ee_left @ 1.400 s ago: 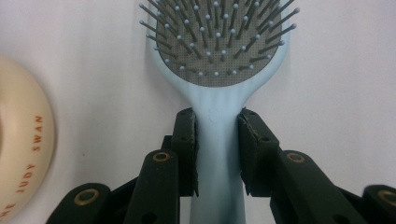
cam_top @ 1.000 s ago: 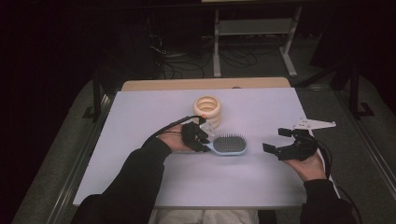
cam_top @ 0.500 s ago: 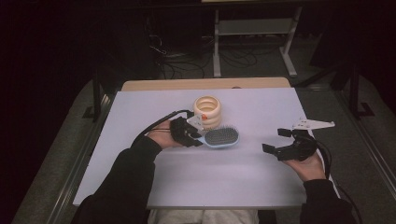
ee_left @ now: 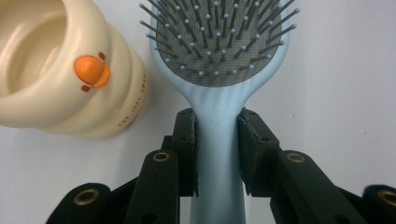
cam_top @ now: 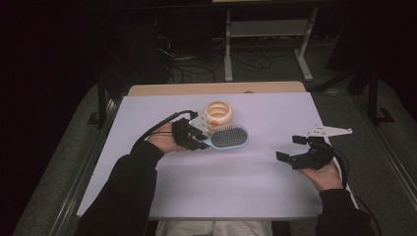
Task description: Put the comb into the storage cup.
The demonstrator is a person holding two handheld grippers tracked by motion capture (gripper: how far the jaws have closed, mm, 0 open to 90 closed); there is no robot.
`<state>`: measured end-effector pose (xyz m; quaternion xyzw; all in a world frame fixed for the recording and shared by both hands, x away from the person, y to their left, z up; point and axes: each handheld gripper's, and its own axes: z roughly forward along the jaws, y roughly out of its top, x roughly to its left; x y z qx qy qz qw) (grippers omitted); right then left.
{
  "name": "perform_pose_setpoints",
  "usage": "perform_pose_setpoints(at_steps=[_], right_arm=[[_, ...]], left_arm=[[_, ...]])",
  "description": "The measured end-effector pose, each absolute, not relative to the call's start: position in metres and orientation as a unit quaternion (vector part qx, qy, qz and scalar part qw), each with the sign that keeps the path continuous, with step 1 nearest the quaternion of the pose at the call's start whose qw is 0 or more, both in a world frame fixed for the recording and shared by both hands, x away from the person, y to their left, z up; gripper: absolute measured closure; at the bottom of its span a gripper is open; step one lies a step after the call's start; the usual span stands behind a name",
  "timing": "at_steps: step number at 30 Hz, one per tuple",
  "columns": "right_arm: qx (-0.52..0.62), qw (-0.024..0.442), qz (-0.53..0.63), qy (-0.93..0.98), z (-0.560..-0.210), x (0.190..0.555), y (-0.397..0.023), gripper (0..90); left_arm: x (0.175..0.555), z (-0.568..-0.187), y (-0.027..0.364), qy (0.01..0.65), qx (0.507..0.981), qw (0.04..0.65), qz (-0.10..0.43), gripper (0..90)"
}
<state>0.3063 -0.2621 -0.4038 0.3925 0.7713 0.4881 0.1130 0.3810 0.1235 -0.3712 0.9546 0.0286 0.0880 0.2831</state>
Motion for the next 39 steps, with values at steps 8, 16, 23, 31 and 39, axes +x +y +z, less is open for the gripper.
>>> perform_pose_setpoints(at_steps=[8, 16, 23, 31, 39], right_arm=[[0.393, 0.113, 0.489, 0.771, -0.403, 0.306, -0.262, 0.0], [0.392, 0.114, 0.488, 0.771, -0.404, 0.306, -0.262, 0.0], [0.393, 0.113, 0.488, 0.771, -0.404, 0.306, -0.261, 0.0], [0.386, 0.108, 0.491, 0.773, -0.402, 0.306, -0.256, 0.0], [0.384, 0.106, 0.496, 0.771, -0.400, 0.306, -0.255, 0.0]], left_arm=[[0.379, -0.357, 0.131, 0.037, 0.947, 0.303, 0.101, 70.2], [0.375, -0.348, 0.143, 0.047, 0.937, 0.327, 0.115, 70.2], [0.373, -0.342, 0.153, 0.055, 0.931, 0.340, 0.124, 70.2], [0.370, -0.338, 0.164, 0.069, 0.921, 0.360, 0.133, 70.2], [0.367, -0.335, 0.171, 0.077, 0.910, 0.382, 0.143, 70.2]])
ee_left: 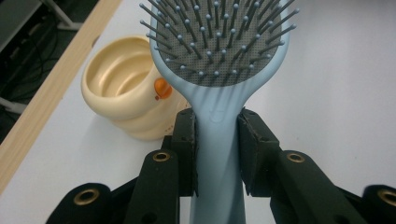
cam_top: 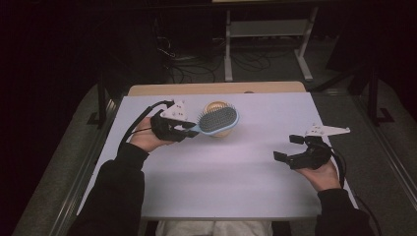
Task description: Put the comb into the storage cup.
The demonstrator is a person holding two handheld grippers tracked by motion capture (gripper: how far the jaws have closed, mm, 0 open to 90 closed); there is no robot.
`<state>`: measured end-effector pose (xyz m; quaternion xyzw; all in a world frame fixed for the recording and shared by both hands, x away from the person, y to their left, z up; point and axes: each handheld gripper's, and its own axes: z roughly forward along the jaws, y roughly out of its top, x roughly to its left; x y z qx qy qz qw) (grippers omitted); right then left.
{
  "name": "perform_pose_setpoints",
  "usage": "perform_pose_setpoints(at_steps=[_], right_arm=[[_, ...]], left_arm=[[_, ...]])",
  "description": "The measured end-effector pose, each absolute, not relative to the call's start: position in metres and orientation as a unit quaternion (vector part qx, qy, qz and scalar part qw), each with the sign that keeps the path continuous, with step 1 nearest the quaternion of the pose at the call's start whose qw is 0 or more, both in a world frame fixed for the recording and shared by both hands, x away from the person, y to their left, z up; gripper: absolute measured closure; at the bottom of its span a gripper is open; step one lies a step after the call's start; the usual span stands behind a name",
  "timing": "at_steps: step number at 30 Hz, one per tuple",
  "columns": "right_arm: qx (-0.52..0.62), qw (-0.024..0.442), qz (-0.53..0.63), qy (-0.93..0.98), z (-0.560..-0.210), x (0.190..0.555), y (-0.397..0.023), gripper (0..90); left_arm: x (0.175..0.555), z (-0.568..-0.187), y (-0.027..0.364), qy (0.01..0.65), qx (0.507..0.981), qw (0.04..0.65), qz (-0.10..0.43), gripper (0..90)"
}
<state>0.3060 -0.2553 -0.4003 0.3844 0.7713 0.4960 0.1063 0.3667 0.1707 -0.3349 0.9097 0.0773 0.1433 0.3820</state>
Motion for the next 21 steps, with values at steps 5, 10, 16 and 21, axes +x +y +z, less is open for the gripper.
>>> perform_pose_setpoints(at_steps=[5, 10, 16, 21], right_arm=[[0.383, 0.106, 0.498, 0.770, -0.399, 0.306, -0.255, 0.0], [0.381, 0.105, 0.505, 0.767, -0.396, 0.306, -0.254, 0.0], [0.379, 0.102, 0.507, 0.767, -0.392, 0.307, -0.251, 0.0], [0.372, 0.100, 0.515, 0.765, -0.385, 0.306, -0.246, 0.0]], left_arm=[[0.365, -0.337, 0.175, 0.086, 0.904, 0.391, 0.150, 70.2], [0.362, -0.339, 0.182, 0.105, 0.889, 0.416, 0.161, 70.3], [0.356, -0.341, 0.186, 0.119, 0.877, 0.430, 0.180, 70.3], [0.352, -0.344, 0.186, 0.132, 0.863, 0.445, 0.198, 70.2]])
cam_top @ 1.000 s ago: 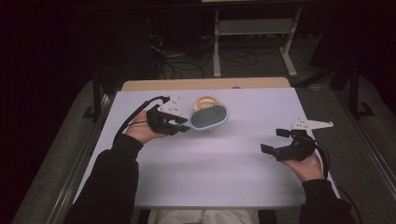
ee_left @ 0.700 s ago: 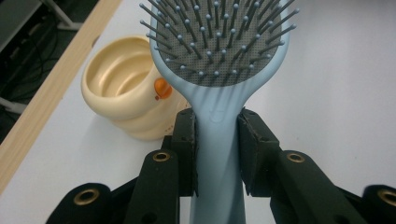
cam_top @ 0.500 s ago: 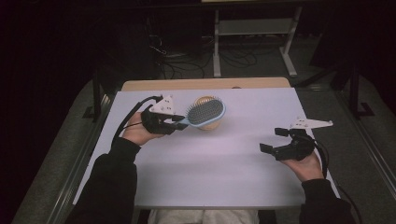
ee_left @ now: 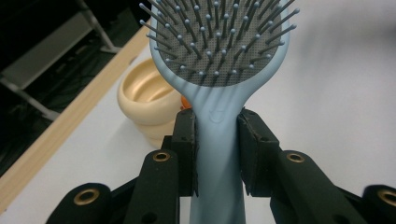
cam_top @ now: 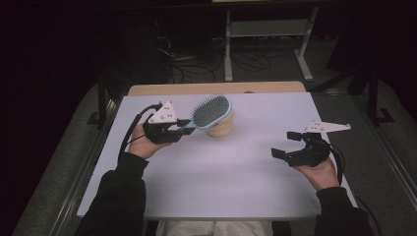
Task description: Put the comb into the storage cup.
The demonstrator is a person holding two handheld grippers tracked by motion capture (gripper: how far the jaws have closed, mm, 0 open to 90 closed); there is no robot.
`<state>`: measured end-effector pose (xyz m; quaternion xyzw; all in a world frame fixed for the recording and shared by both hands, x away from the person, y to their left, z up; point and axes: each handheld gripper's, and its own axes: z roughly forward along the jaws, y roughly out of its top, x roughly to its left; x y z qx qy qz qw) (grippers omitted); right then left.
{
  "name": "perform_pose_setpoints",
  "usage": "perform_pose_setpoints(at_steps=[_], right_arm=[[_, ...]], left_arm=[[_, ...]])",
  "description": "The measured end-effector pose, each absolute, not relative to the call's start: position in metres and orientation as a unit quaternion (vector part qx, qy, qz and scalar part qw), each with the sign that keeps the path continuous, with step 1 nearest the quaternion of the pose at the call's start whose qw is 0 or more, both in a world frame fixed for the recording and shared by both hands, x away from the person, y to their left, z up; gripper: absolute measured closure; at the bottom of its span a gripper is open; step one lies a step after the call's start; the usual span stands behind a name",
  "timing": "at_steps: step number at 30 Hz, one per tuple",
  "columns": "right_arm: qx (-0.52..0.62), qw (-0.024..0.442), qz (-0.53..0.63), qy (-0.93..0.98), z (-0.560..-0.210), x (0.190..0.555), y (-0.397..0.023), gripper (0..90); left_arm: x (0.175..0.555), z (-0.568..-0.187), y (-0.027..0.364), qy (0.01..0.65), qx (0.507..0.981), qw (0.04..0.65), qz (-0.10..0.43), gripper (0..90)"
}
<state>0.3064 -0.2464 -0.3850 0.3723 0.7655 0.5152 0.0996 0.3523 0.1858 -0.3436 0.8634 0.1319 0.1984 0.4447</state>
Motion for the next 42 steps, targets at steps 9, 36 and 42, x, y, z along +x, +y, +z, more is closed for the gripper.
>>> perform_pose_setpoints(at_steps=[9, 36, 42], right_arm=[[0.358, 0.093, 0.522, 0.769, -0.372, 0.309, -0.236, 0.0], [0.310, 0.076, 0.548, 0.773, -0.327, 0.331, -0.184, 0.0], [0.309, 0.071, 0.557, 0.767, -0.323, 0.335, -0.178, 0.0]], left_arm=[[0.345, -0.346, 0.184, 0.143, 0.845, 0.461, 0.230, 70.2], [0.338, -0.352, 0.168, 0.161, 0.819, 0.492, 0.247, 70.3], [0.336, -0.354, 0.164, 0.166, 0.812, 0.499, 0.254, 70.2]])
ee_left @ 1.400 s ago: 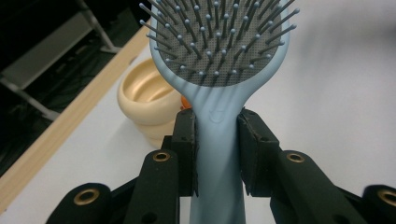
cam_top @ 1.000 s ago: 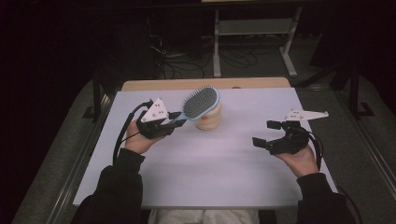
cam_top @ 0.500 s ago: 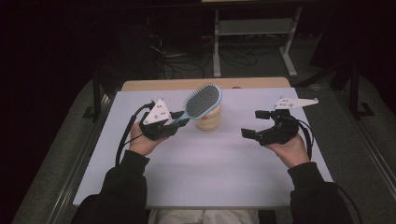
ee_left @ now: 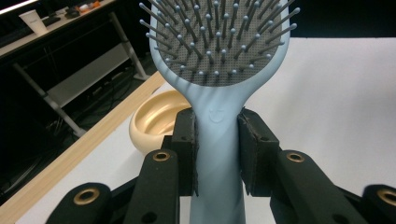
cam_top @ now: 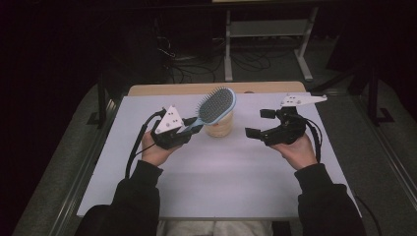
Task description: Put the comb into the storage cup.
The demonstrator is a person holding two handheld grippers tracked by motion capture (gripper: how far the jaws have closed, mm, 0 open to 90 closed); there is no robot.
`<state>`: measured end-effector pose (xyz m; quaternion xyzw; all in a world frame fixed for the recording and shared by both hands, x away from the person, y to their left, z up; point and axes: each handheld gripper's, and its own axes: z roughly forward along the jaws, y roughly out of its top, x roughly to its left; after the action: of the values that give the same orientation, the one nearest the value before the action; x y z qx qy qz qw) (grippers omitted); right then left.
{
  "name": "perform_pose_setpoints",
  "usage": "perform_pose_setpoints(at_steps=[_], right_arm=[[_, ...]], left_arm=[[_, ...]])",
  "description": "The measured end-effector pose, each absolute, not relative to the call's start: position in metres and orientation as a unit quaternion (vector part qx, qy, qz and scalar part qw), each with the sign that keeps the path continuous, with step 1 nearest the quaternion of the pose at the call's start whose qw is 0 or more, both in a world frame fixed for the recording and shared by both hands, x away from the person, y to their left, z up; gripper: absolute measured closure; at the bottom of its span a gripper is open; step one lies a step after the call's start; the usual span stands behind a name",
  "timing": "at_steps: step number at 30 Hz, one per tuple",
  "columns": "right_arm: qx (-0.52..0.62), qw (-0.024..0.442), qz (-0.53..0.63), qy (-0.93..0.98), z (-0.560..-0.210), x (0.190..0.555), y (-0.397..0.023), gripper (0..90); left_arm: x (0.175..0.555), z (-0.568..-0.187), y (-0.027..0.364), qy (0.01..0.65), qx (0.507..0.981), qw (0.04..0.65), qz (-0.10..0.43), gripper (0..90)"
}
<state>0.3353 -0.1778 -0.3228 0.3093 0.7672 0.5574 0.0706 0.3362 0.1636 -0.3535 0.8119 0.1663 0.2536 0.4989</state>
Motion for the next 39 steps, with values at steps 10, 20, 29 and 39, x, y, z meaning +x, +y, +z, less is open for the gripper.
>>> perform_pose_setpoints(at_steps=[10, 20, 29, 39], right_arm=[[0.306, 0.073, 0.555, 0.770, -0.313, 0.343, -0.163, 0.0], [0.301, 0.079, 0.550, 0.775, -0.307, 0.351, -0.151, 0.0], [0.302, 0.076, 0.552, 0.774, -0.304, 0.358, -0.140, 0.0], [0.310, 0.082, 0.541, 0.778, -0.304, 0.368, -0.125, 0.0]], left_arm=[[0.334, -0.358, 0.154, 0.178, 0.807, 0.497, 0.265, 70.2], [0.332, -0.362, 0.149, 0.186, 0.796, 0.512, 0.265, 70.2], [0.328, -0.366, 0.137, 0.194, 0.789, 0.513, 0.278, 70.3], [0.325, -0.370, 0.130, 0.210, 0.773, 0.520, 0.296, 70.2]])
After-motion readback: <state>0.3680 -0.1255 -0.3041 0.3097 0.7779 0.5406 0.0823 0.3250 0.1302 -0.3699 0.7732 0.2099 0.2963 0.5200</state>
